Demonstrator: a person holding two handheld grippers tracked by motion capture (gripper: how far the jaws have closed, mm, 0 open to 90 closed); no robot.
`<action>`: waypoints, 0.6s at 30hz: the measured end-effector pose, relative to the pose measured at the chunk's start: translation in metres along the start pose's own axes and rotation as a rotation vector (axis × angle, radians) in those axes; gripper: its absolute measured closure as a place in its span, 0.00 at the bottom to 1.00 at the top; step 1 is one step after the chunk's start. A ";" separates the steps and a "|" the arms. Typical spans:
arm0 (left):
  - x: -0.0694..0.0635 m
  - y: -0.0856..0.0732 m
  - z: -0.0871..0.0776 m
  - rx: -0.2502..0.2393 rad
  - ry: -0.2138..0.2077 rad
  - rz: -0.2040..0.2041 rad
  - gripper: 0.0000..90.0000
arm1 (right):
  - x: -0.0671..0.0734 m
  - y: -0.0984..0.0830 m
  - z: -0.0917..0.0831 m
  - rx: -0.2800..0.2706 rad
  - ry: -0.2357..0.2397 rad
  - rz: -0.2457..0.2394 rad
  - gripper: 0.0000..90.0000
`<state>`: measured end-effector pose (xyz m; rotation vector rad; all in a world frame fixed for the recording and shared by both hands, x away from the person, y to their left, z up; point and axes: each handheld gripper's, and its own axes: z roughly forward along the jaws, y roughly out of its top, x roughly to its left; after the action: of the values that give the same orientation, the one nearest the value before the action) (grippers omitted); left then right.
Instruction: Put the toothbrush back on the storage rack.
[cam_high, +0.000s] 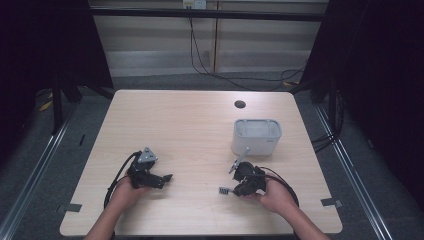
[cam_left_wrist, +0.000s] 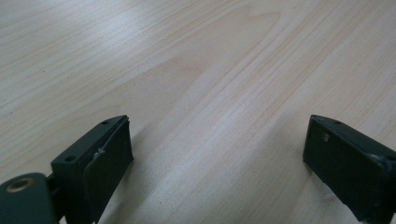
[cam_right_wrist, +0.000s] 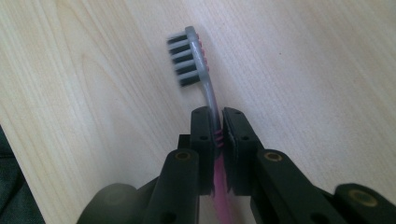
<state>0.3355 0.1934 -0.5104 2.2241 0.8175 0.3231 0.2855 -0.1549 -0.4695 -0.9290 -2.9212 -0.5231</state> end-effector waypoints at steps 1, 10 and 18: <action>0.000 0.000 0.000 0.001 0.000 0.000 0.08 | -0.001 0.000 -0.001 -0.008 0.007 0.002 0.93; 0.000 0.000 0.000 0.000 0.000 0.000 0.08 | -0.006 -0.001 -0.012 -0.063 0.014 0.038 0.93; 0.000 0.000 0.000 0.000 0.000 0.000 0.08 | -0.009 -0.001 -0.024 -0.121 0.017 0.062 0.93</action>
<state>0.3355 0.1933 -0.5104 2.2238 0.8178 0.3232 0.2904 -0.1687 -0.4484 -1.0190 -2.8623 -0.7064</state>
